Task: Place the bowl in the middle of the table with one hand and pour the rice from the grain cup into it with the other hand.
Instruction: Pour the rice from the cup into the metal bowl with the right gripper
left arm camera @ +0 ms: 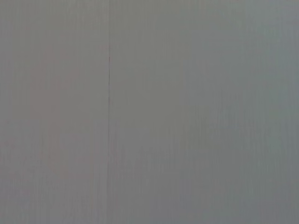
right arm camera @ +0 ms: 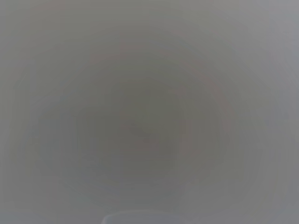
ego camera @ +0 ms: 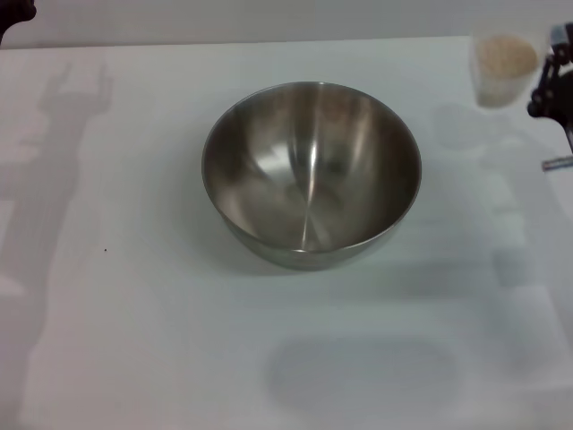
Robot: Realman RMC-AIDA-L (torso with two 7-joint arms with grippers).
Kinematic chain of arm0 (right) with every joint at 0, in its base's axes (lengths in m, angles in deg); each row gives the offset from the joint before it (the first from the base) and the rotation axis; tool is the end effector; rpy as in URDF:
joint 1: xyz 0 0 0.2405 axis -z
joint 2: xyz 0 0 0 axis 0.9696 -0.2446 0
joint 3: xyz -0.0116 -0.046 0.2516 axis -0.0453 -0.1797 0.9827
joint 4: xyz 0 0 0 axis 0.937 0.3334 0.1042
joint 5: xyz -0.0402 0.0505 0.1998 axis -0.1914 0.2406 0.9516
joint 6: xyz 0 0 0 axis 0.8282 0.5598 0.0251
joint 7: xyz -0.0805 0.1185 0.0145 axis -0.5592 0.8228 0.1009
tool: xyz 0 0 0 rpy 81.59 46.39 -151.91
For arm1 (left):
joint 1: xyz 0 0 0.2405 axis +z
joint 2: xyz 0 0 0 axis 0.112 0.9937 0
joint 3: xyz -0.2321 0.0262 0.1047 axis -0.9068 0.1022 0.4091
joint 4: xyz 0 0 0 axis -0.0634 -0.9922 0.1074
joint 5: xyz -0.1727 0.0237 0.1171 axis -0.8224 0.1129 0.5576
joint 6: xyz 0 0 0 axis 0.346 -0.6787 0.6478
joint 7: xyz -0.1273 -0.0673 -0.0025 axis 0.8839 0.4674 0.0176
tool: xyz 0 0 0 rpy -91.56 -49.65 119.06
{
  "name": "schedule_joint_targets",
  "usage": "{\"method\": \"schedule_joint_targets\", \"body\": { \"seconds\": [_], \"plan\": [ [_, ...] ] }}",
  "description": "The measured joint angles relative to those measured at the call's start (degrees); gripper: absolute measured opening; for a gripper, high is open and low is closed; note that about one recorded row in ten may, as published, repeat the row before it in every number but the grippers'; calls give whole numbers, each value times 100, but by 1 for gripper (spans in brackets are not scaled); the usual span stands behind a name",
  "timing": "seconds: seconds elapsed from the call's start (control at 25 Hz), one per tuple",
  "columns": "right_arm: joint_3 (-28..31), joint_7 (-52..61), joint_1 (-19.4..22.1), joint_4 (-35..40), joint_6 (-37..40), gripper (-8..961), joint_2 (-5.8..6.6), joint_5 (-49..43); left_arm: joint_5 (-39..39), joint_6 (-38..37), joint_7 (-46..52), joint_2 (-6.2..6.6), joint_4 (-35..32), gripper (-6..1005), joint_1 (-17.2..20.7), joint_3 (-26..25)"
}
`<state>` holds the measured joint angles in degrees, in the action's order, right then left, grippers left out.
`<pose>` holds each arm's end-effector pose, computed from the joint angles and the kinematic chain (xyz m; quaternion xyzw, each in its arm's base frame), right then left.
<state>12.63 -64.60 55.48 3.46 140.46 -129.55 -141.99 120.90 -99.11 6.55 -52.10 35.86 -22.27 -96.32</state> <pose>0.2874 0.3210 -0.0113 -0.6698 0.0700 0.2663 0.6896 -0.2726 0.4105 0.0402 -0.6581 -0.1913 -0.3322 0.6480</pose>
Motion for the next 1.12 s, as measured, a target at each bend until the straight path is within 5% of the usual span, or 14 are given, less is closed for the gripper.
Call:
{"method": "schedule_joint_targets", "body": {
  "seconds": [0.36,1.12],
  "plan": [
    [20,-160,-500,202,176,16,-13,-547,-10,3,0,0,-3,525,25,0],
    [-164,-2721,-891,288,-49,17,-49,-1023,-15,-32,0,-12,41,524,57,0]
  ]
}}
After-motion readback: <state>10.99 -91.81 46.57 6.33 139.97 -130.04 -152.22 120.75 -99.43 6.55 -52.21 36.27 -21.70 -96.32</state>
